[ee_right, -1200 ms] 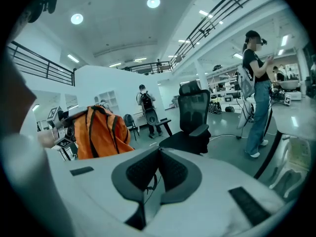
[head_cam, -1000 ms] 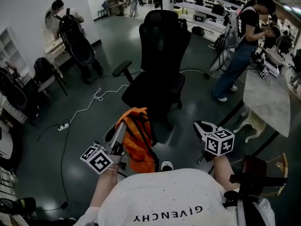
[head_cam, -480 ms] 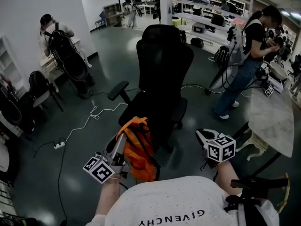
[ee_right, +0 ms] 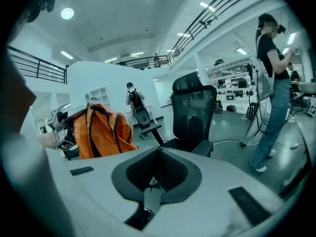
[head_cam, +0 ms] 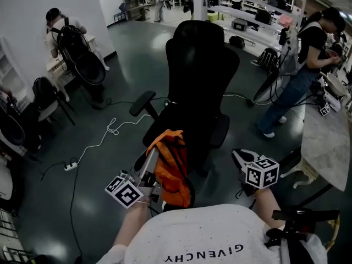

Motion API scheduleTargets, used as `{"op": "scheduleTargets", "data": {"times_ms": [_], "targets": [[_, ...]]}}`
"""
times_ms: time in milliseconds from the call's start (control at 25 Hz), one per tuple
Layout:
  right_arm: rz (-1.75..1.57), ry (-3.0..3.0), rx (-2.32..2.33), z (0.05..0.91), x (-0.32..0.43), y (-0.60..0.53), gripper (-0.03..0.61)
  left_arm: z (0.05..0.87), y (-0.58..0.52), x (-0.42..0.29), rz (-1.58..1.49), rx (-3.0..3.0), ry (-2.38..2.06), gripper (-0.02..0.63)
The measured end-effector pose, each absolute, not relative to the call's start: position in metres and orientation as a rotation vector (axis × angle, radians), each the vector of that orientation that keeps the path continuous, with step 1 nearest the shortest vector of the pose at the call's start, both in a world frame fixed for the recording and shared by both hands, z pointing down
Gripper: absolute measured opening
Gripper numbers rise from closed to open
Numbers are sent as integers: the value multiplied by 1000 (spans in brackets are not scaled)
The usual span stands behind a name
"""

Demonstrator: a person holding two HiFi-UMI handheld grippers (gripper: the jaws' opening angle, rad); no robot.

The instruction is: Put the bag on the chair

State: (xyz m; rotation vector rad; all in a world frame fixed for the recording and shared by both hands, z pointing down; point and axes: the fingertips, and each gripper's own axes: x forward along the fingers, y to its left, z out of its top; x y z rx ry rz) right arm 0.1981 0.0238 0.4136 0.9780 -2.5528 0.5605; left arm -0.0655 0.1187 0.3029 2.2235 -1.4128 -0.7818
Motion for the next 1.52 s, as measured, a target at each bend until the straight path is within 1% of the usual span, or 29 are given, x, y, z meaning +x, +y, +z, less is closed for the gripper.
{"op": "scheduleTargets", "data": {"times_ms": [280,520,800,920,1040,1200,1320,1520], "targets": [[613,-2520,1071,409,156,-12,3,309,70,-99,-649,2311,-1247,67],[585,-2484,1152,410,114,-45,4,303,32,-126,-529,2453,-1155,67],[610,-2471,1221,412,71,-67,3,299,-7,-174,-528,2470,-1092,67],[656,-2495,1230,411,50,-73,3,300,-19,-190,-511,2477,-1067,67],[794,-2591,1279,397,31,-74,3,302,-28,-204,-483,2492,-1041,67],[997,-2689,1357,379,35,-75,3,307,-40,-213,-501,2472,-1020,67],[1028,-2660,1421,382,47,-82,3,310,-51,-216,-544,2445,-1004,67],[1097,-2585,1493,400,62,-88,3,327,-63,-204,-522,2407,-960,67]]}}
